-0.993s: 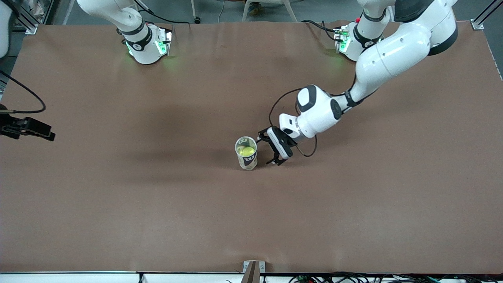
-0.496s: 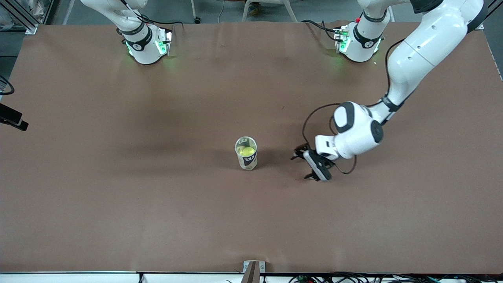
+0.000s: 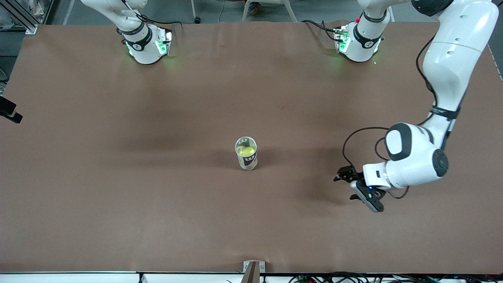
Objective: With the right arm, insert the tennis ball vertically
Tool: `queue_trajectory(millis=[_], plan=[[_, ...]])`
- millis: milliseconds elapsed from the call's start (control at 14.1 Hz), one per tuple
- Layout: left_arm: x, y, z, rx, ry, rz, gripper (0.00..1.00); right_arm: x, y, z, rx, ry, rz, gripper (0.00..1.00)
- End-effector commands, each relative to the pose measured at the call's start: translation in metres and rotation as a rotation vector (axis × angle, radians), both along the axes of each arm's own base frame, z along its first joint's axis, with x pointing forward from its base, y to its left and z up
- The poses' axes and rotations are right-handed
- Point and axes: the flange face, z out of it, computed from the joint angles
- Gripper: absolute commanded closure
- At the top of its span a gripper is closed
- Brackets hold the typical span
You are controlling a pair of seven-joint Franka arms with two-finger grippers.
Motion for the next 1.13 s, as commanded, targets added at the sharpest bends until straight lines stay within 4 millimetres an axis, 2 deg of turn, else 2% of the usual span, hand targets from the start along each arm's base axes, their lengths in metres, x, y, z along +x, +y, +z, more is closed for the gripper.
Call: queue_trajectory(millis=[0,213,355,496,567,709,780,922,993,1064], plan=[[0.012,0.014,0.044,0.146,0.046,0.077,0.0,-0.008,0.0,-0.002,-0.014,-0.007,0.001,0.0],[0.003,0.03,0.105,0.219,0.03,0.155,0.0,-0.012,0.0,-0.005,-0.018,0.003,0.002,0.0],[-0.013,0.044,0.146,0.27,0.102,0.278,0.0,-0.013,0.003,-0.006,-0.018,-0.004,-0.002,0.0],[-0.03,0.063,0.187,0.3,0.149,0.418,0.0,-0.024,0.003,-0.01,-0.017,-0.006,-0.015,0.0],[-0.036,0.07,0.201,0.31,0.166,0.494,0.0,-0.032,0.002,-0.012,-0.018,-0.017,-0.018,0.0],[-0.052,0.067,0.226,0.338,0.21,0.591,0.0,-0.044,0.0,-0.016,-0.014,-0.009,-0.042,0.0],[-0.06,0.066,0.244,0.348,0.21,0.645,0.0,-0.046,0.002,-0.015,-0.011,-0.006,-0.069,0.0],[-0.07,0.068,0.265,0.363,0.194,0.66,0.0,-0.048,0.004,-0.012,-0.011,-0.012,-0.068,0.0],[-0.074,0.073,0.277,0.367,0.173,0.67,0.0,-0.05,0.002,-0.014,-0.011,-0.009,-0.065,0.0],[-0.08,0.089,0.291,0.38,0.149,0.698,0.0,-0.05,0.001,-0.017,-0.011,-0.005,-0.064,0.0]])
